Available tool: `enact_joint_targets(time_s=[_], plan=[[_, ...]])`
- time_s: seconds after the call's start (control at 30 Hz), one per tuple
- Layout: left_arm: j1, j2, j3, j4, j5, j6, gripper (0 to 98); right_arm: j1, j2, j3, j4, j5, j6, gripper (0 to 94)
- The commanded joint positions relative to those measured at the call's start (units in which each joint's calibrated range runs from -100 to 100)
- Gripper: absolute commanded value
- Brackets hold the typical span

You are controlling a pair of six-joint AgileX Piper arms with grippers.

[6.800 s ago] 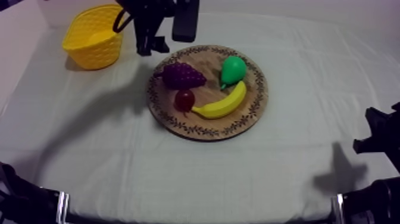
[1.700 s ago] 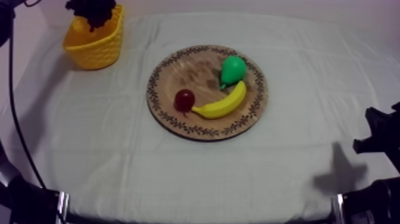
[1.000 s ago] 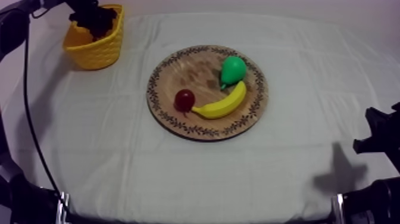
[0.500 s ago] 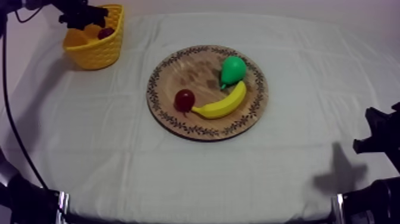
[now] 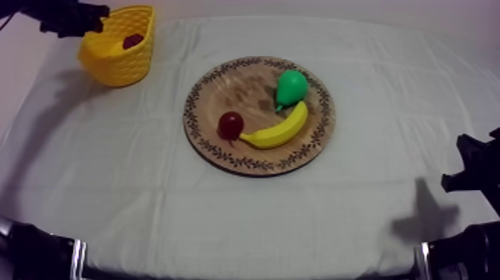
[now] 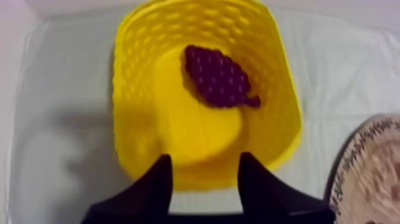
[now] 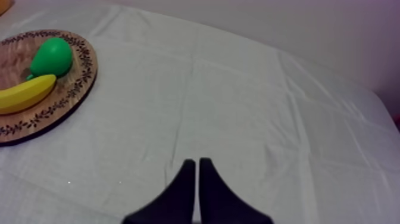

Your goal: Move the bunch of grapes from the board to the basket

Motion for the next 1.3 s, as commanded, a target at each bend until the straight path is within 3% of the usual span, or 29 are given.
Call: enact_joint_targets(time_s=[0.0, 0.1, 0.27, 0.37, 0.9, 1.27], plan=[[0.37, -11.68, 12.18, 0.05, -0.58, 0.0, 36.2, 0.01, -0.02, -0.01, 0.01, -0.03, 0.01, 0.5], [1.29, -18.51, 20.18, 0.06, -2.27, -0.02, 28.6, 0.01, -0.02, -0.01, 0.01, -0.03, 0.01, 0.5], [2.5, -29.3, 32.76, 0.11, -4.98, 0.49, 7.5, 0.01, -0.02, -0.01, 0.01, -0.03, 0.01, 0.5], [3.08, -35.2, 38.71, 0.01, -5.56, 0.53, 2.6, 0.01, -0.02, -0.01, 0.01, -0.03, 0.01, 0.5], [3.66, -66.7, 63.49, 0.59, -9.24, -2.98, 0.0, 0.01, -0.02, -0.01, 0.01, -0.03, 0.01, 0.5], [3.53, -83.51, 74.96, 0.73, -11.74, -2.66, 0.0, 0.01, -0.02, -0.01, 0.01, -0.03, 0.01, 0.5]])
